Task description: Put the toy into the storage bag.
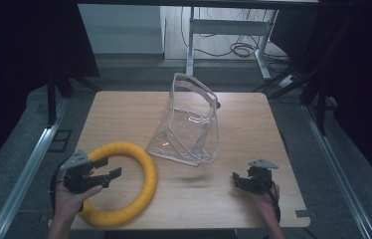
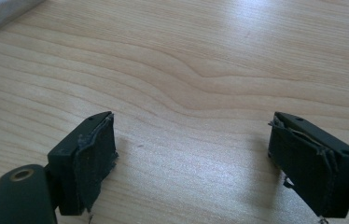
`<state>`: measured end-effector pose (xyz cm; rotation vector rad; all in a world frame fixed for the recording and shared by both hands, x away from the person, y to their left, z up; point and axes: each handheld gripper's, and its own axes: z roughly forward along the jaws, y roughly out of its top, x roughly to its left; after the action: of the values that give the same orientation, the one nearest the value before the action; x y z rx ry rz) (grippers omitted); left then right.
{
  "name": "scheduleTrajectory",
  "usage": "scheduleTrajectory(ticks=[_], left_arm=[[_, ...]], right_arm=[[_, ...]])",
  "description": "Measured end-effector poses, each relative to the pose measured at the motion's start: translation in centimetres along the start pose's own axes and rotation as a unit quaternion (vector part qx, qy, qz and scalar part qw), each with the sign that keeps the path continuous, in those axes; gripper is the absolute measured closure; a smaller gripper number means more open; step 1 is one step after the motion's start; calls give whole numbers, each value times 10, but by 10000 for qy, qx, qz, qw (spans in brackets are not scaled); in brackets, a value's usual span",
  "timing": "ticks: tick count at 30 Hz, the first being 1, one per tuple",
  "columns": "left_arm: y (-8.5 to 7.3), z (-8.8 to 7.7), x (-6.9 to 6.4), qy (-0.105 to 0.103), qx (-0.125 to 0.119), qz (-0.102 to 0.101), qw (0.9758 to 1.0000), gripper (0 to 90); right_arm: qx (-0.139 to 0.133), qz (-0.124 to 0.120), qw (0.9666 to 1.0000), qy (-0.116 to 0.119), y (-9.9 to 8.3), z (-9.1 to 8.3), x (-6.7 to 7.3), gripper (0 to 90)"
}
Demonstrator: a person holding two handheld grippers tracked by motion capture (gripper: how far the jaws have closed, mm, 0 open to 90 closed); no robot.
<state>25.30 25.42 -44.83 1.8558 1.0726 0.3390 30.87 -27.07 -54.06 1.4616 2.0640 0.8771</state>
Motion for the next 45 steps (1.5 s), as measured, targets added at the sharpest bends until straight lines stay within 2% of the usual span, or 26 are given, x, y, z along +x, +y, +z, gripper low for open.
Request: scheduleTrajectory(ticks=[5,17,20,24,27,33,36,41,42,43,44,45], left_arm=[[-1,4,1,-17,33,-31,10000,314],[0,-1,-1,-184,-12,-18,9998,330],[3,3,-2,-235,105,36,9997,335],[7,7,-9,-353,310,218,9987,334],[8,4,-13,-397,484,349,9974,333],[8,-5,-17,-506,572,418,9962,331],[6,-6,-19,-564,676,500,9949,328],[-1,-4,-27,-683,975,642,9908,326],[-1,-4,-27,-683,975,642,9908,325],[-3,-2,-29,-730,1144,705,9882,322],[-4,-1,-31,-736,1208,729,9873,321],[-4,-1,-31,-736,1208,729,9873,321]], right_arm=[[-2,-4,10000,5,0,0,0,156],[-18,-4,10000,-14,0,0,0,165],[-17,3,10000,-14,0,0,0,165],[-12,1,10000,3,0,0,-1,165],[-9,-14,10000,28,0,0,-1,165],[-9,-21,10000,29,0,0,-1,166],[-10,-24,10000,25,0,0,-1,167],[-11,-24,10000,23,0,0,-1,167],[-12,-22,10000,24,0,0,-1,168],[-13,-22,10000,24,0,0,-1,168],[-13,-20,10000,24,0,0,-1,169],[-13,-20,10000,24,0,0,-1,169]])
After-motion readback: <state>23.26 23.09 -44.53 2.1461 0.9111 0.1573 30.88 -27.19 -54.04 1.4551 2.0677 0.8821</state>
